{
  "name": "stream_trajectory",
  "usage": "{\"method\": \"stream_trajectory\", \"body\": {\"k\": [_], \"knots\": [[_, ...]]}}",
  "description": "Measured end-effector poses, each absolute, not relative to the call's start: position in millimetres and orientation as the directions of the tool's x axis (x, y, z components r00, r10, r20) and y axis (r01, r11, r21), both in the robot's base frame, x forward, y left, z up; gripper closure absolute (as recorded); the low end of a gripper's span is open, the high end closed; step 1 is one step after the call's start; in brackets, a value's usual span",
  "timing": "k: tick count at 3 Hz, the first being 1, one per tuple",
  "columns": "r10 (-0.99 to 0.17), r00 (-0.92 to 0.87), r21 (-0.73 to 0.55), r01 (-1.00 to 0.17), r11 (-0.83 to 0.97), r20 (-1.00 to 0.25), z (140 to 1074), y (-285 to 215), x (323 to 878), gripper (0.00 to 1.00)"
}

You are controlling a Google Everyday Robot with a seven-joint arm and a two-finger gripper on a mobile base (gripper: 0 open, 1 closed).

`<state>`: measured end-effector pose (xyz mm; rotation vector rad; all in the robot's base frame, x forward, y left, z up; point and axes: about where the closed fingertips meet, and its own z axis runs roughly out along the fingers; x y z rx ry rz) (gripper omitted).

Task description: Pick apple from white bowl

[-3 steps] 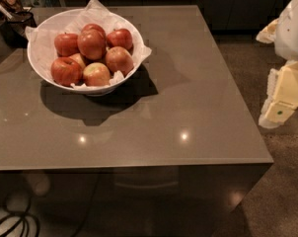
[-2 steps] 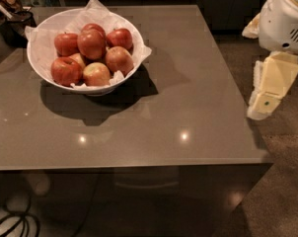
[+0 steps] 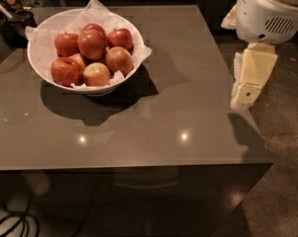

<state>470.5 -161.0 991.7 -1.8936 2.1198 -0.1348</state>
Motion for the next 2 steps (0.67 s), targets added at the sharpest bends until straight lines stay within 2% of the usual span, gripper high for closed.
{"method": "stream_trajectory", "body": {"k": [2], "knots": [[-0.982, -0.046, -0.258, -0.962, 0.093, -0.183, 1012.3, -94.8, 518.7, 0.0]]}}
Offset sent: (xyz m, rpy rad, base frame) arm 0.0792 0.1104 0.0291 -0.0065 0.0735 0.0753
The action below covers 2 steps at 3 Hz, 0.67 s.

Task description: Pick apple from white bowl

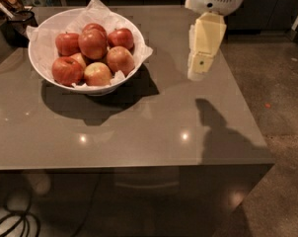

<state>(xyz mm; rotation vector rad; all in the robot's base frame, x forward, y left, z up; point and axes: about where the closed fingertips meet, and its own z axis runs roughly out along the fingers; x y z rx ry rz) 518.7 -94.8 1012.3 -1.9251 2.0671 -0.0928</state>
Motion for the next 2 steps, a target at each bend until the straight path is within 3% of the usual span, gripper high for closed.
{"method": "stream_trajectory", "body": {"k": [1, 2], "knots": [[-0.987, 0.007, -0.294, -0.955, 0.04, -0.158, 1017.7, -51.1, 546.5, 0.0], [-0.985, 0.023, -0.318, -0.947, 0.033, -0.172, 1020.0, -41.2, 553.1, 0.0]]}}
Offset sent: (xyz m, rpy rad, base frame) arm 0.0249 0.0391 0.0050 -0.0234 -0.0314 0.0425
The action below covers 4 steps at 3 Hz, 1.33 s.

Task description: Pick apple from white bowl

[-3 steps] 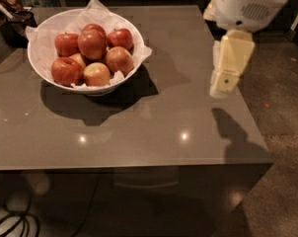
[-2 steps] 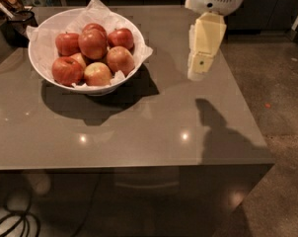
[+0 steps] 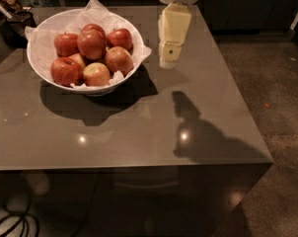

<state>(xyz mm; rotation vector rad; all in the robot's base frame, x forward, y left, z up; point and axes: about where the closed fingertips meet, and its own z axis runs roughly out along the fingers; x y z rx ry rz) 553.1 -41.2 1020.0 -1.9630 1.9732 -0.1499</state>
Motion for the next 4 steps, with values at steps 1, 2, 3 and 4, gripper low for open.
{"method": "stream_trajectory", "body": {"k": [1, 2, 3, 4], "knots": [[-0.979, 0.028, -0.313, -0.949, 0.038, -0.203, 1017.3, -23.8, 569.9, 0.0], [-0.981, 0.047, -0.308, -0.951, 0.013, -0.188, 1015.2, 5.2, 600.5, 0.0], [-0.976, 0.116, -0.344, -0.938, -0.047, -0.184, 1025.1, 52.0, 633.8, 0.0], [-0.967, 0.135, -0.382, -0.923, -0.044, -0.216, 1035.7, 66.8, 641.9, 0.0]]}}
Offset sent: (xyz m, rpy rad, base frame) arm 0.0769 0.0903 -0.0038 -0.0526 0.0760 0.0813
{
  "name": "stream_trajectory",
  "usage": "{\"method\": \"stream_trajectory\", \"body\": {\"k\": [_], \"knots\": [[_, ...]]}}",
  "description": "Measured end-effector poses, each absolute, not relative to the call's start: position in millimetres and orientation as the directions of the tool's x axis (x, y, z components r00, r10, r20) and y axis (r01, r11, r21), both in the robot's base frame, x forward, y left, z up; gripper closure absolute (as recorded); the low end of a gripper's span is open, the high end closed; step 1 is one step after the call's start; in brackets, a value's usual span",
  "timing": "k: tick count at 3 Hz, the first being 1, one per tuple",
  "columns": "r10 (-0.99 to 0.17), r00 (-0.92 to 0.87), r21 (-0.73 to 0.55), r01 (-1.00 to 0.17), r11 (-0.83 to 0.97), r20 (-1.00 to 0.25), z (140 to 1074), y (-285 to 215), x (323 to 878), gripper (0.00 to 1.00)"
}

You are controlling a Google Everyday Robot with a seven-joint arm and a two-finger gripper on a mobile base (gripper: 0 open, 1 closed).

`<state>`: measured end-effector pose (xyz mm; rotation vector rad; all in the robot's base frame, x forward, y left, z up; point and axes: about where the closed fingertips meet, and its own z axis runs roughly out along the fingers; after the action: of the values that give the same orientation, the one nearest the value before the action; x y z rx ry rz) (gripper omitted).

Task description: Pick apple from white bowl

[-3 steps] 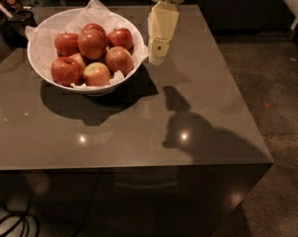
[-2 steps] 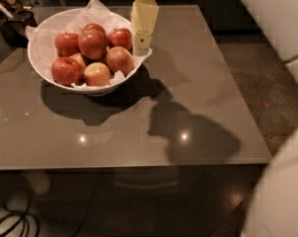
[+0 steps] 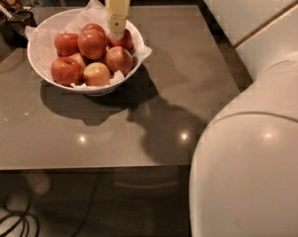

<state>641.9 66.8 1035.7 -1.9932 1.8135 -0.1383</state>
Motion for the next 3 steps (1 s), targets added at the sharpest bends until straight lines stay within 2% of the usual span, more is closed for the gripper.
{"method": "stream_trajectory", "body": {"k": [2, 3], "knots": [[-0.945, 0.14, -0.296, -0.954, -0.049, -0.295, 1004.7, 97.6, 667.7, 0.0], [-0.936, 0.123, -0.261, -0.965, -0.036, -0.329, 991.2, 113.1, 683.8, 0.17]]}}
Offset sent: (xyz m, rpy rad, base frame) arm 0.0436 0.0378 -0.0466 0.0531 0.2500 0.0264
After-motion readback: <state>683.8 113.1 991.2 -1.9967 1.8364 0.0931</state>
